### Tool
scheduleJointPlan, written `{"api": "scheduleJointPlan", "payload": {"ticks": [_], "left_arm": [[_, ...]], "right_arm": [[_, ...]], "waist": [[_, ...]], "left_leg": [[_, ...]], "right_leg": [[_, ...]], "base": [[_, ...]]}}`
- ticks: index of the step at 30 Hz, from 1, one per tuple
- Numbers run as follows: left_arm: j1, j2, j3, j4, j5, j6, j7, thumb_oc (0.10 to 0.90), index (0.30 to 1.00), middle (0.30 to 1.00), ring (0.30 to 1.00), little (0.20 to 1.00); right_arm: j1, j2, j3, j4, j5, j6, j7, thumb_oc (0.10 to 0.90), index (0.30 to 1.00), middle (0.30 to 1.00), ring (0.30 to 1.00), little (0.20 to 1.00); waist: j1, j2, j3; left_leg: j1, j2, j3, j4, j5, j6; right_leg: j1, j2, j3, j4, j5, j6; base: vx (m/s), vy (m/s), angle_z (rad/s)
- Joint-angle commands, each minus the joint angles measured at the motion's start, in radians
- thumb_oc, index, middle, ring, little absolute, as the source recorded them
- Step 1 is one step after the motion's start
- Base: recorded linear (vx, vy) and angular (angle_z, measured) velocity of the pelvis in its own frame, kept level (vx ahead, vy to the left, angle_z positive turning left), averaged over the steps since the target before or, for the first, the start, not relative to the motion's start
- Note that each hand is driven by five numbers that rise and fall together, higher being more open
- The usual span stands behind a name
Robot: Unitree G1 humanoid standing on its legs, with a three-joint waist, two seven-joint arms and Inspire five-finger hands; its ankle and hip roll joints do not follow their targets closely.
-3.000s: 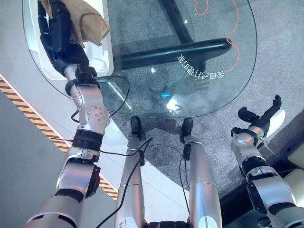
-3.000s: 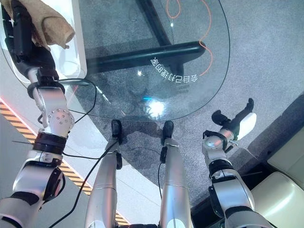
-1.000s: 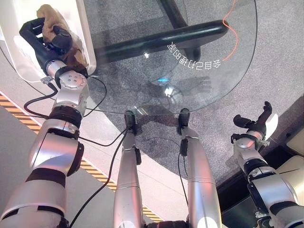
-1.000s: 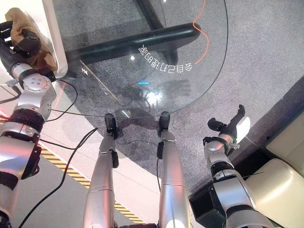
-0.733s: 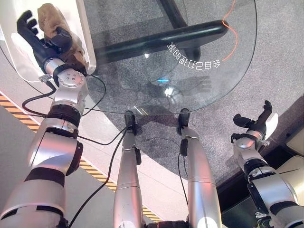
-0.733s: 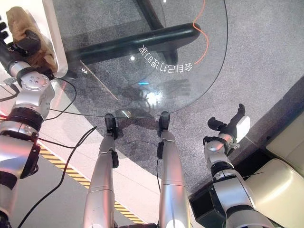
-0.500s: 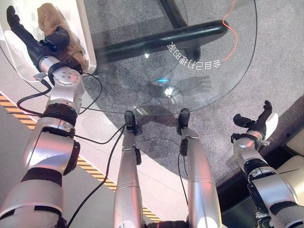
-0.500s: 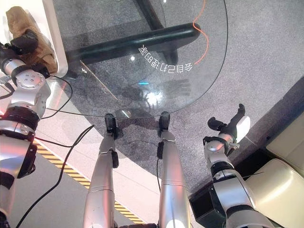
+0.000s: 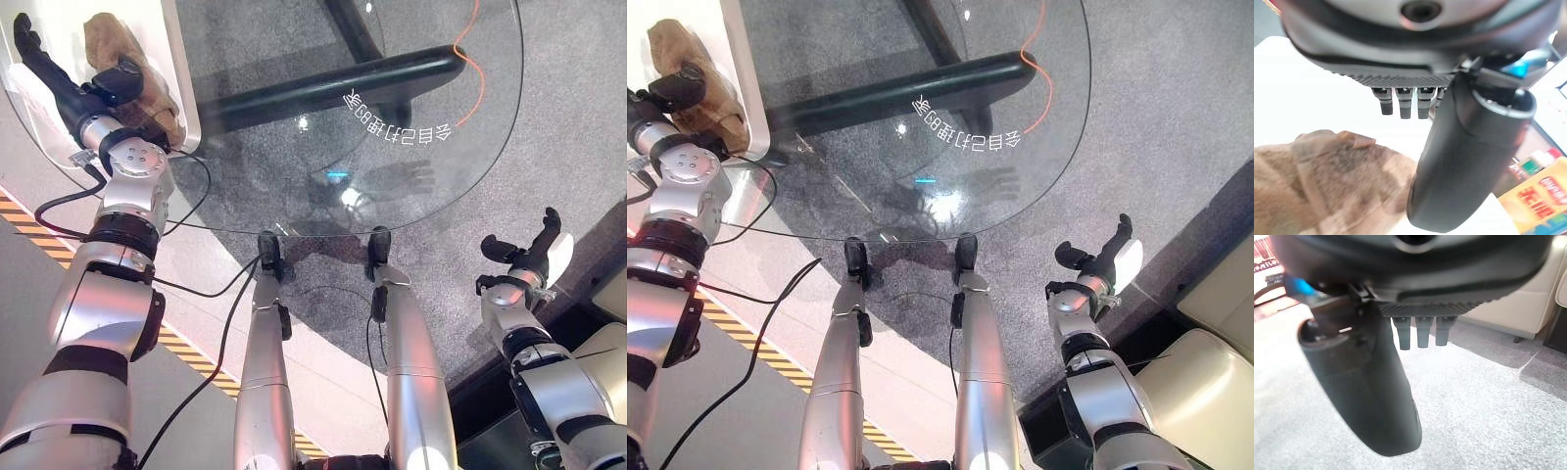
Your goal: Wipe the table with a cloth and put it in the basket.
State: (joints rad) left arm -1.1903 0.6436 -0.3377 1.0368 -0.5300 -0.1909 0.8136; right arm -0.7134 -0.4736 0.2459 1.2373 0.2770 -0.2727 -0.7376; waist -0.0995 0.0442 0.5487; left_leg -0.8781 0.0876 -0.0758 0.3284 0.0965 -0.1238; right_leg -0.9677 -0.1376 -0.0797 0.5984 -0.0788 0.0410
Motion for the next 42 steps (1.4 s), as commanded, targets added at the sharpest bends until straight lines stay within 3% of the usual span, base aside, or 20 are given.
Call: {"api": "scheduleJointPlan", "payload": {"ticks": [1,8,16,20,24,33,42], "left_arm": [[-0.021,0.104,0.088,-0.03,-0.044,-0.116,0.004,0.8,0.9,0.9,0.9,0.9],[0.054,0.129,0.144,-0.077,-0.129,-0.142,-0.093,0.8,0.9,0.9,0.9,0.9],[0.09,0.169,0.148,-0.117,-0.058,-0.131,-0.129,0.8,0.9,0.9,0.9,0.9],[0.165,0.179,0.175,-0.145,-0.034,-0.15,-0.191,0.8,0.9,0.9,0.9,0.9],[0.323,0.175,0.242,-0.183,-0.035,-0.159,-0.272,0.8,0.9,0.9,0.9,0.9],[0.815,0.004,0.428,-0.203,0.059,-0.149,-0.468,0.8,0.9,0.9,0.9,0.9],[1.006,-0.141,0.378,0.003,0.177,-0.039,-0.633,0.8,0.9,0.9,0.9,0.9]], "right_arm": [[0.071,-0.036,-0.029,-0.017,0.018,-0.027,-0.043,0.8,0.9,0.9,0.9,0.9],[0.113,-0.035,-0.074,-0.004,0.001,-0.018,-0.028,0.8,0.9,0.9,0.9,0.9],[0.171,-0.021,-0.102,0.004,0.018,0.007,0.004,0.8,0.9,0.9,0.9,0.9],[0.24,-0.012,-0.126,0.008,0.018,0.01,0.045,0.8,0.9,0.9,0.9,0.9],[0.322,-0.008,-0.139,0.008,-0.006,0.035,0.127,0.8,0.9,0.9,0.9,0.9],[0.554,0.054,-0.193,-0.018,-0.089,0.058,0.265,0.8,0.9,0.9,0.9,0.9],[0.625,0.086,-0.183,0.029,-0.163,0.168,0.417,0.8,0.9,0.9,0.9,0.9]], "waist": [[0.021,0.003,-0.029],[0.03,0.007,-0.029],[0.032,0.005,-0.03],[0.042,0.007,-0.081],[0.055,0.009,-0.154],[0.079,0.003,-0.305],[0.093,-0.013,-0.421]], "left_leg": [[0.083,-0.09,0.084,0.043,-0.109,0.102],[0.212,-0.087,0.092,-0.025,-0.087,0.084],[0.382,-0.082,0.101,-0.109,-0.076,0.07],[0.46,-0.088,0.1,-0.162,-0.064,0.068],[0.547,-0.092,0.098,-0.227,-0.057,0.065],[0.77,-0.088,0.096,-0.37,-0.051,0.068],[0.886,-0.069,0.106,-0.402,-0.068,0.067]], "right_leg": [[0.104,0.117,0.036,-0.133,0.029,0.001],[0.245,0.1,0.026,-0.196,0.039,0.015],[0.422,0.084,0.022,-0.279,0.041,0.023],[0.502,0.077,0.016,-0.327,0.048,0.025],[0.598,0.063,0.014,-0.39,0.051,0.027],[0.851,0.051,-0.007,-0.542,0.065,0.04],[0.982,0.05,-0.033,-0.605,0.077,0.051]], "base": [[-0.03,-0.027,-0.03],[-0.05,-0.036,-0.03],[-0.04,-0.034,0.03],[0.03,-0.023,0.02],[0.13,0.028,0.0],[0.18,0.009,-0.04],[0.14,-0.007,0.04]]}}
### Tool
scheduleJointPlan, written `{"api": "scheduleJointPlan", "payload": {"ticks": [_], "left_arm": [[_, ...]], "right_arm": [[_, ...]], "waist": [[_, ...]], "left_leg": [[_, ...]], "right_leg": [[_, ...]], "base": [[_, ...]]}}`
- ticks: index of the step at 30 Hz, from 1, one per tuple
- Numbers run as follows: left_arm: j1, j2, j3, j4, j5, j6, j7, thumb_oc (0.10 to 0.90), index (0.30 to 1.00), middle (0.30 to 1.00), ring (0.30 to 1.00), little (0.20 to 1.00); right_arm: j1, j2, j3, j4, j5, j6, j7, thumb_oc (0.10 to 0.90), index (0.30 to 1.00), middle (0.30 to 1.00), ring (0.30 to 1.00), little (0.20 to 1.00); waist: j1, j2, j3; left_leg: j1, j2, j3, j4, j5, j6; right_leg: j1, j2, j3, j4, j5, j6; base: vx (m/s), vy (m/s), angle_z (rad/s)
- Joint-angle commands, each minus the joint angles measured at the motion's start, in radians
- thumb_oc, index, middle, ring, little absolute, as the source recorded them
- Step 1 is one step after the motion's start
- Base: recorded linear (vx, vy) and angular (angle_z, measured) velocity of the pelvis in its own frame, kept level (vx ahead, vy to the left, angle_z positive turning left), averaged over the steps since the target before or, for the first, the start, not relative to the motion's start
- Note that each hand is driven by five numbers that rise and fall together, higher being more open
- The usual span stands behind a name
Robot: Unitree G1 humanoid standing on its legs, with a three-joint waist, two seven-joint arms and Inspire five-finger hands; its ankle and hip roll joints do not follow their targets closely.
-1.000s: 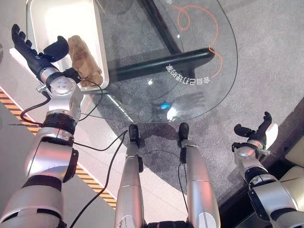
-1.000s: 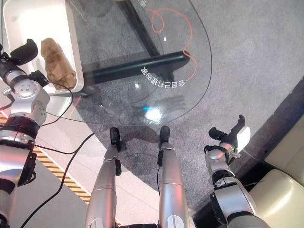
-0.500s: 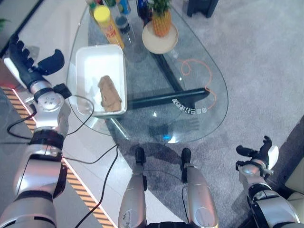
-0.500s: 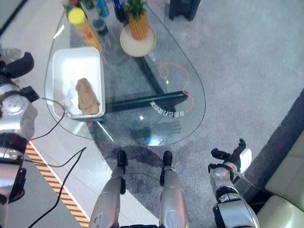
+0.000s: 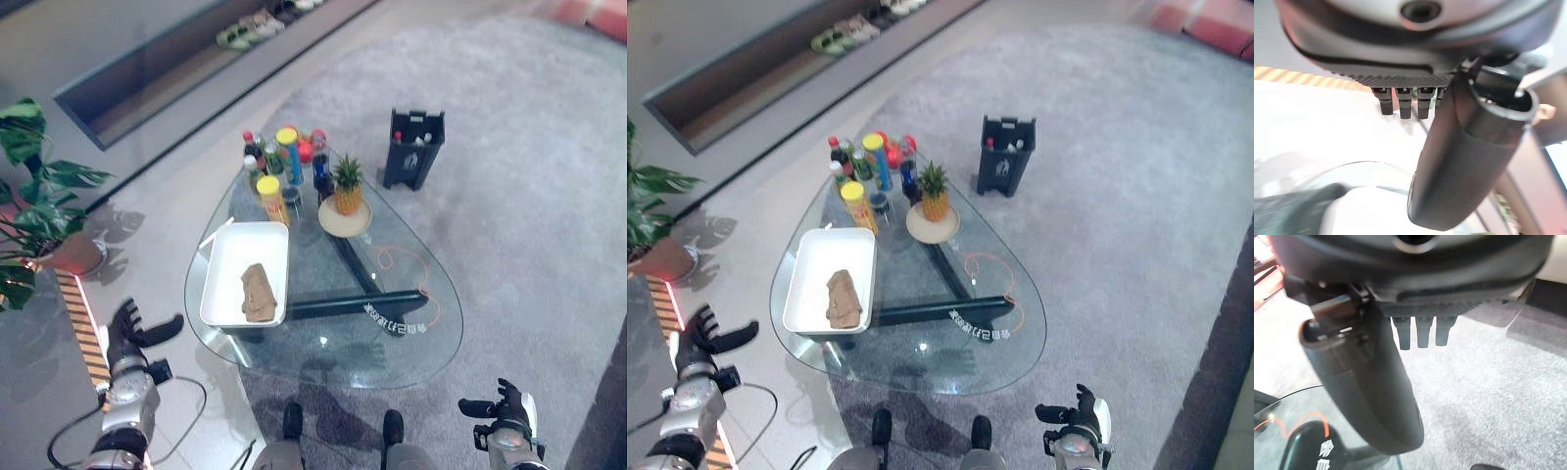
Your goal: Wipe the table with a cloth and put it in the basket.
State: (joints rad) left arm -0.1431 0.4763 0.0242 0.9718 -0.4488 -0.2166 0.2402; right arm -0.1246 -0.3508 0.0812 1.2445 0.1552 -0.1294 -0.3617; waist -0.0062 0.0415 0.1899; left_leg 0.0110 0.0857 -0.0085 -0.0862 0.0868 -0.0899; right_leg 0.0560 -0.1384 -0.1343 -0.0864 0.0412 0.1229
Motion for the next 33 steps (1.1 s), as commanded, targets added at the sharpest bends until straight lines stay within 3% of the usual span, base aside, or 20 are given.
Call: {"api": "scheduleJointPlan", "payload": {"ticks": [1,7,12,20,33], "left_arm": [[-0.027,0.011,0.009,0.101,0.104,0.003,-0.079,0.8,0.9,0.9,0.9,0.9],[0.02,-0.063,-0.042,0.329,0.255,0.111,-0.207,0.8,0.9,0.9,0.9,0.9],[0.04,-0.105,-0.09,0.396,0.364,0.191,-0.271,0.8,0.9,0.9,0.9,0.9],[0.034,-0.147,-0.169,0.4,0.428,0.222,-0.263,0.8,0.9,0.9,0.9,0.9],[0.031,-0.159,-0.196,0.384,0.418,0.208,-0.268,0.8,0.9,0.9,0.9,0.9]], "right_arm": [[0.036,-0.034,-0.016,0.028,-0.04,0.04,0.059,0.8,0.9,0.9,0.9,0.9],[0.023,-0.026,-0.016,0.109,-0.087,0.119,0.154,0.8,0.9,0.9,0.9,0.9],[0.007,-0.004,0.028,0.16,-0.183,0.172,0.229,0.8,0.9,0.9,0.9,0.9],[0.007,0.03,0.088,0.17,-0.247,0.199,0.248,0.8,0.9,0.9,0.9,0.9],[0.0,0.041,0.134,0.168,-0.297,0.193,0.259,0.8,0.9,0.9,0.9,0.9]], "waist": [[0.001,-0.014,-0.068],[0.0,-0.025,-0.098],[-0.001,-0.029,-0.112],[-0.007,-0.032,-0.114],[-0.003,-0.031,-0.115]], "left_leg": [[0.008,-0.065,0.041,0.011,-0.06,0.033],[0.063,-0.054,0.059,0.009,-0.075,0.033],[0.095,-0.045,0.073,0.009,-0.087,0.031],[0.117,-0.04,0.071,0.007,-0.095,0.033],[0.125,-0.037,0.061,0.007,-0.1,0.037]], "right_leg": [[-0.03,0.051,0.019,0.074,-0.042,-0.032],[0.025,0.048,0.012,0.047,-0.035,-0.028],[0.055,0.043,0.009,0.037,-0.034,-0.026],[0.069,0.04,0.01,0.042,-0.038,-0.024],[0.077,0.04,0.016,0.043,-0.043,-0.025]], "base": [[0.04,-0.005,0.01],[0.05,0.003,-0.01],[0.05,0.006,-0.08],[0.01,0.001,0.0],[0.0,0.0,0.0]]}}
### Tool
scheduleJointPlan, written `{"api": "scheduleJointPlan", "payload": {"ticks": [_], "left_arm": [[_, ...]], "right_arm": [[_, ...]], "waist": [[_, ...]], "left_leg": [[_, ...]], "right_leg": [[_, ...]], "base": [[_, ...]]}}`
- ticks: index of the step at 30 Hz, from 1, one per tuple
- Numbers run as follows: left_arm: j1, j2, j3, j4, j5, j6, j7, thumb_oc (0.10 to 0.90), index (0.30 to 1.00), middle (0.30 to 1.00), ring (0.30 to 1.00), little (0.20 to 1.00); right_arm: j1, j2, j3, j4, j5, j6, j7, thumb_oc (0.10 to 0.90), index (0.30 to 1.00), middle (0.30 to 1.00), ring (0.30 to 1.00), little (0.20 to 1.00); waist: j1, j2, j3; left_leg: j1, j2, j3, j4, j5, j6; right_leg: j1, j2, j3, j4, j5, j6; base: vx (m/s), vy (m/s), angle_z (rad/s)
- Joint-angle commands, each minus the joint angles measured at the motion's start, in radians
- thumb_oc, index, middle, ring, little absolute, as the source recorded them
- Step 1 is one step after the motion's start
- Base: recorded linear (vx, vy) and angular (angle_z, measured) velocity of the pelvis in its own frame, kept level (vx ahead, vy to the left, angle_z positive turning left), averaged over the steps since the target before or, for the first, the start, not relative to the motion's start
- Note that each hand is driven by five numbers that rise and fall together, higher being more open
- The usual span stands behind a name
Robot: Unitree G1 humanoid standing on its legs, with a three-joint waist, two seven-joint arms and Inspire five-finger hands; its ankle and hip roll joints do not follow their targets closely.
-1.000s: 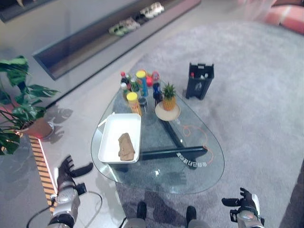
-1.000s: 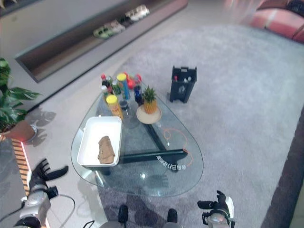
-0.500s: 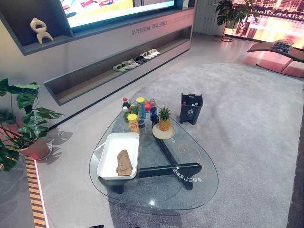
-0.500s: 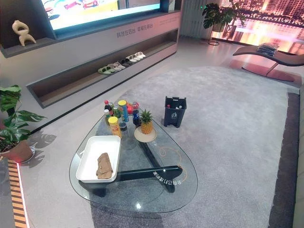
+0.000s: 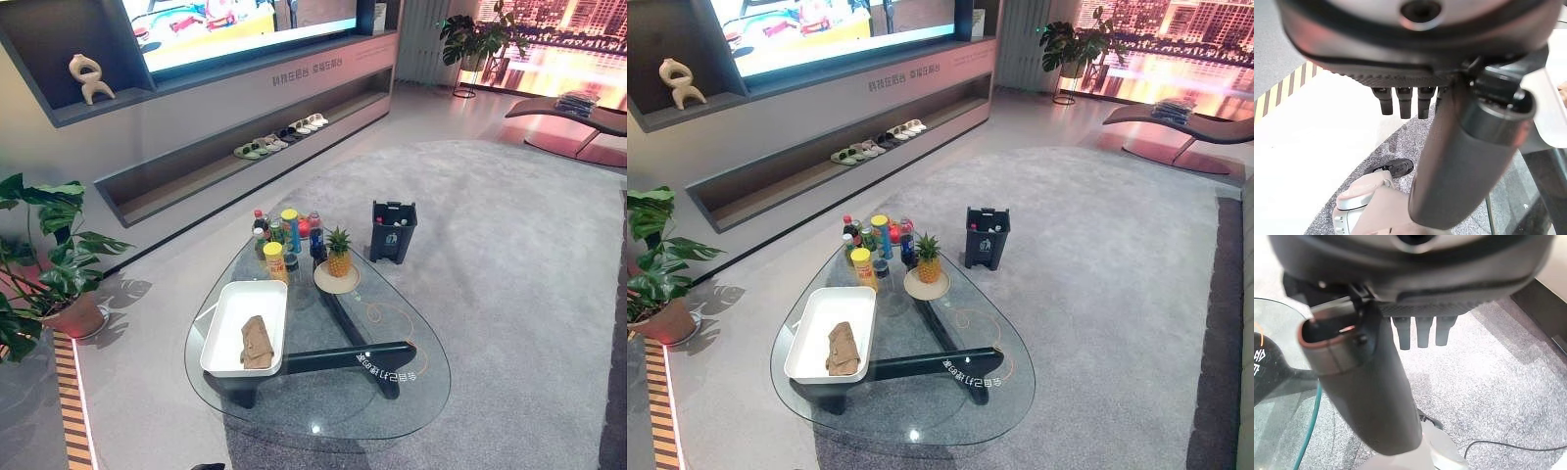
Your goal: Wipe the table with a cloth and put it in the basket.
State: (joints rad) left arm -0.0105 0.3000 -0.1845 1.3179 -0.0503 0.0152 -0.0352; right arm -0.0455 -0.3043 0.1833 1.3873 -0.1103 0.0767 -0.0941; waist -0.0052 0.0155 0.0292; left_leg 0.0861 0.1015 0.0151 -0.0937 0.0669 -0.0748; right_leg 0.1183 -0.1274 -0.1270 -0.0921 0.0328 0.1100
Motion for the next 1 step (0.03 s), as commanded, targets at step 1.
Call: {"api": "scheduleJointPlan", "payload": {"ticks": [1], "left_arm": [[-0.103,0.015,0.01,0.038,0.017,-0.023,0.007,0.8,0.9,0.9,0.9,0.9]], "right_arm": [[-0.079,-0.005,0.035,0.025,-0.034,-0.016,-0.01,0.8,0.9,0.9,0.9,0.9]], "waist": [[-0.004,-0.006,0.045]], "left_leg": [[0.052,-0.053,0.035,0.014,-0.081,0.022]], "right_leg": [[0.016,0.029,0.009,0.048,-0.034,-0.013]], "base": [[0.0,0.0,0.0]]}}
